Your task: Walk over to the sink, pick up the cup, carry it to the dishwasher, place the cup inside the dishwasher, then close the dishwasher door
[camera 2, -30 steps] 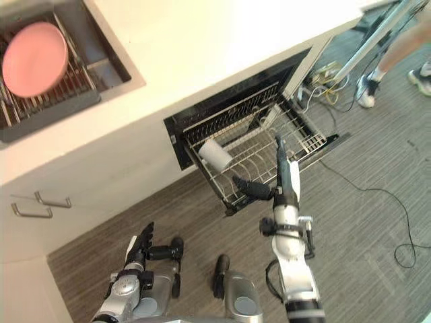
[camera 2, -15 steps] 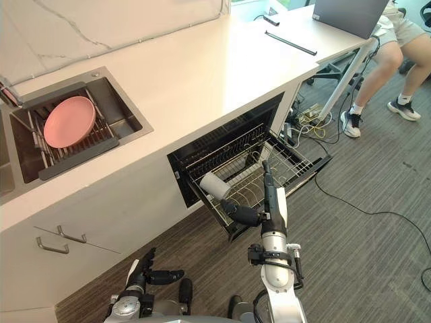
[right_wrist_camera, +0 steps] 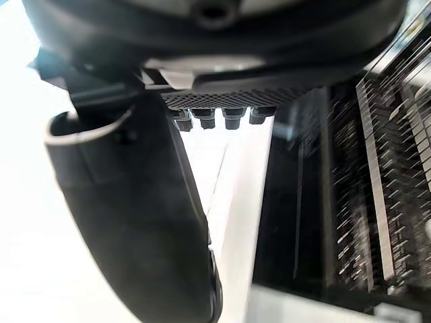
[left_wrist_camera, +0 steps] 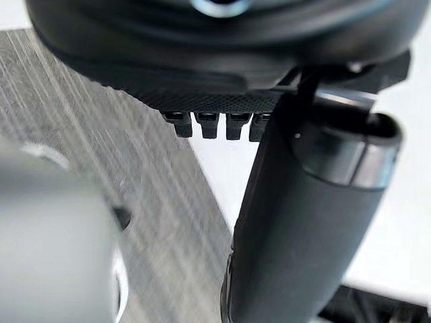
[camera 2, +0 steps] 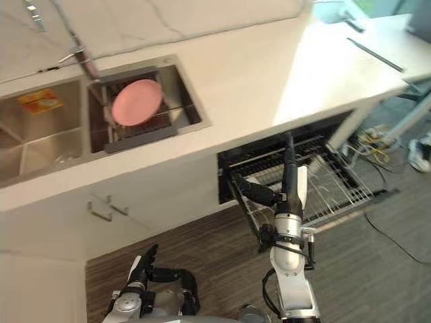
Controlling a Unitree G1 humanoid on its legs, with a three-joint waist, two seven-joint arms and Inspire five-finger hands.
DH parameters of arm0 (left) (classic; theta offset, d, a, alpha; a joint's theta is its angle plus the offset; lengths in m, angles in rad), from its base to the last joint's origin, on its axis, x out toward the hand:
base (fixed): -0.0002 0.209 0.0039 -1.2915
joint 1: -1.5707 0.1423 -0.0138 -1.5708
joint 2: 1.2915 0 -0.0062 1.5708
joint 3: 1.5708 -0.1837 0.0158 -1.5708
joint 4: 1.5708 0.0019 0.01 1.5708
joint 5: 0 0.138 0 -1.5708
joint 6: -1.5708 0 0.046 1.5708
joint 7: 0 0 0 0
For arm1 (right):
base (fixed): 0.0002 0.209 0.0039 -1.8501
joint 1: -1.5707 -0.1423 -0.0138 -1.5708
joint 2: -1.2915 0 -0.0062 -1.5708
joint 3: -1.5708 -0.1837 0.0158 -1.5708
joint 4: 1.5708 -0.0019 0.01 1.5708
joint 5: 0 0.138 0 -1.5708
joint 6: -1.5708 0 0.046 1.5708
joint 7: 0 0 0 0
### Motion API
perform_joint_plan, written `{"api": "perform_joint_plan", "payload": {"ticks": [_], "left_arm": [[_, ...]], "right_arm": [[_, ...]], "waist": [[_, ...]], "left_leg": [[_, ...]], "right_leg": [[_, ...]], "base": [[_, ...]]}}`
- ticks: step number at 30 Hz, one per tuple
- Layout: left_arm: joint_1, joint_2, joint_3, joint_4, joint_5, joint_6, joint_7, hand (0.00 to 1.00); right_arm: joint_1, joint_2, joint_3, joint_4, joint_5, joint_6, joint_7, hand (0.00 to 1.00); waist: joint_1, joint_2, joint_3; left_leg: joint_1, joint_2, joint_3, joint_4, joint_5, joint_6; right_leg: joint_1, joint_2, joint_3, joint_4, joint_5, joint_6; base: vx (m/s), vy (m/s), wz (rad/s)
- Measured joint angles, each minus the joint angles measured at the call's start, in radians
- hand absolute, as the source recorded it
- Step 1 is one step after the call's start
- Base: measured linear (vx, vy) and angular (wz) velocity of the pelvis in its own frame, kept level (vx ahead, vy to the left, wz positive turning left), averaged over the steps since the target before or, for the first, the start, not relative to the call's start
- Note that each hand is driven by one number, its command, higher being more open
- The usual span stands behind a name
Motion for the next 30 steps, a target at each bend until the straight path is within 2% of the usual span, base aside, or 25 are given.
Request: {"api": "perform_joint_plan", "payload": {"ticks": [1, 2, 3, 4, 5, 7, 8, 9, 10, 11, 12, 13, 15, 17, 20, 23, 30], "left_arm": [[0.006, -0.002, 0.000, 0.000, 0.000, 0.000, 0.002, 1.00], [0.014, 0.003, -0.004, -0.001, 0.001, -0.003, 0.002, 1.00], [0.019, 0.005, -0.005, -0.001, 0.001, -0.003, 0.003, 1.00], [0.029, 0.017, -0.006, -0.001, -0.003, -0.002, 0.007, 1.00], [0.032, 0.024, -0.006, -0.001, -0.002, -0.002, 0.013, 1.00], [0.035, 0.027, -0.004, -0.001, 0.000, -0.001, 0.020, 1.00], [0.034, 0.020, -0.004, 0.000, 0.000, 0.002, 0.019, 1.00], [0.032, 0.016, -0.004, 0.000, 0.000, 0.002, 0.019, 1.00], [0.032, 0.014, -0.004, 0.000, 0.001, 0.002, 0.018, 1.00], [0.039, 0.018, -0.010, 0.001, 0.002, 0.002, 0.017, 1.00], [0.039, 0.026, -0.012, 0.000, 0.004, 0.001, 0.013, 1.00], [0.026, 0.029, -0.010, 0.020, 0.011, 0.006, 0.011, 1.00], [0.039, 0.009, 0.000, 0.013, 0.012, 0.002, 0.013, 1.00], [0.044, -0.003, 0.020, 0.016, 0.015, 0.004, 0.010, 1.00], [0.048, -0.006, 0.030, 0.017, 0.025, 0.008, 0.002, 1.00], [0.050, -0.010, 0.030, 0.018, 0.032, 0.010, 0.000, 1.00], [0.051, -0.010, 0.029, 0.021, 0.031, 0.012, -0.003, 1.00]], "right_arm": [[-0.002, -0.003, 0.000, 0.005, -0.003, 0.001, 0.000, 1.00], [-0.007, -0.003, 0.001, 0.021, -0.021, 0.003, 0.000, 1.00], [-0.010, -0.003, 0.003, 0.029, -0.028, 0.005, 0.001, 1.00], [-0.017, -0.003, 0.012, 0.039, -0.038, 0.011, 0.002, 1.00], [-0.022, -0.005, 0.022, 0.039, -0.040, 0.011, 0.002, 1.00], [-0.047, -0.010, 0.038, 0.039, -0.067, 0.011, 0.005, 1.00], [-0.065, -0.020, 0.039, 0.038, -0.080, 0.011, 0.014, 1.00], [-0.068, -0.029, 0.039, 0.038, -0.081, 0.011, 0.018, 1.00], [-0.073, -0.050, 0.039, 0.038, -0.086, 0.011, 0.024, 1.00], [-0.074, -0.063, 0.039, 0.033, -0.096, 0.011, 0.025, 1.00], [-0.074, -0.065, 0.041, 0.030, -0.099, 0.009, 0.025, 1.00], [-0.077, -0.081, 0.042, 0.032, -0.099, 0.005, 0.024, 1.00], [-0.079, -0.116, 0.059, 0.022, -0.104, 0.003, 0.034, 1.00], [-0.077, -0.126, 0.059, 0.022, -0.104, 0.003, 0.042, 1.00], [-0.072, -0.139, 0.059, 0.023, -0.102, 0.003, 0.071, 1.00], [-0.069, -0.159, 0.059, 0.023, -0.096, 0.003, 0.097, 1.00], [-0.069, -0.173, 0.059, 0.025, -0.095, 0.002, 0.128, 1.00]], "waist": [[0.000, 0.001, -0.001], [-0.001, -0.004, -0.001], [-0.001, -0.011, -0.003], [-0.004, -0.025, -0.012], [-0.011, -0.032, -0.017], [-0.033, -0.037, -0.019], [-0.045, -0.036, -0.019], [-0.047, -0.036, -0.019], [-0.049, -0.035, -0.018], [-0.052, -0.043, -0.023], [-0.051, -0.062, -0.032], [-0.054, -0.051, -0.030], [-0.030, -0.011, -0.045], [-0.031, 0.001, -0.048], [-0.033, 0.005, -0.048], [-0.037, 0.009, -0.051], [-0.040, 0.013, -0.051]], "left_leg": [[0.025, -0.016, -0.005, -0.017, -0.004, 0.007], [0.077, -0.042, -0.016, -0.049, -0.007, 0.014], [0.102, -0.051, -0.022, -0.060, -0.008, 0.025], [0.136, -0.065, -0.041, -0.067, -0.015, 0.044], [0.152, -0.068, -0.060, -0.070, -0.021, 0.051], [0.171, -0.062, -0.112, -0.080, -0.024, 0.056], [0.181, -0.053, -0.162, -0.081, -0.025, 0.056], [0.187, -0.050, -0.180, -0.081, -0.025, 0.056], [0.203, -0.041, -0.218, -0.076, -0.032, 0.042], [0.212, -0.043, -0.244, -0.063, -0.053, 0.011], [0.213, -0.060, -0.262, -0.051, -0.067, -0.004], [0.220, -0.059, -0.286, -0.032, -0.083, -0.004], [0.211, -0.021, -0.297, -0.031, -0.089, -0.015], [0.197, -0.002, -0.310, -0.039, -0.088, -0.015], [0.203, 0.022, -0.317, -0.050, -0.083, -0.024], [0.222, 0.021, -0.319, -0.049, -0.077, -0.032], [0.211, 0.014, -0.346, -0.046, -0.072, -0.027]], "right_leg": [[-0.018, -0.025, 0.009, 0.075, -0.005, -0.010], [-0.068, -0.082, 0.040, 0.262, 0.002, -0.041], [-0.098, -0.105, 0.065, 0.351, 0.017, -0.075], [-0.159, -0.126, 0.127, 0.494, 0.015, -0.124], [-0.203, -0.112, 0.177, 0.562, -0.001, -0.125], [-0.278, -0.038, 0.264, 0.592, -0.043, -0.112], [-0.326, 0.041, 0.334, 0.532, -0.072, -0.105], [-0.339, 0.068, 0.357, 0.494, -0.076, -0.107], [-0.357, 0.128, 0.401, 0.396, -0.074, -0.102], [-0.359, 0.171, 0.444, 0.255, -0.027, -0.084], [-0.358, 0.174, 0.465, 0.171, 0.056, -0.089], [-0.359, 0.177, 0.465, 0.195, 0.078, -0.082], [-0.324, 0.200, 0.454, 0.120, 0.082, -0.090], [-0.320, 0.216, 0.438, 0.082, 0.103, -0.098], [-0.277, 0.240, 0.425, 0.006, 0.140, -0.104], [-0.230, 0.240, 0.422, -0.048, 0.163, -0.098], [-0.166, 0.242, 0.405, -0.179, 0.229, -0.090]], "base": [[0.27, 0.264, 0.35], [0.18, 0.179, 0.21], [0.25, 0.200, 0.31], [0.30, 0.151, 0.38], [0.37, 0.132, 0.62], [0.30, 0.048, 0.79], [0.26, -0.021, 0.82], [0.30, -0.052, 1.06], [0.28, -0.081, 1.02], [0.23, -0.082, 1.02], [0.18, -0.084, 0.88], [0.23, -0.093, 0.53], [0.24, -0.095, 0.15], [0.12, -0.058, 0.06], [0.11, -0.042, 0.04], [0.04, 0.002, 0.01], [-0.03, 0.023, 0.11]]}}
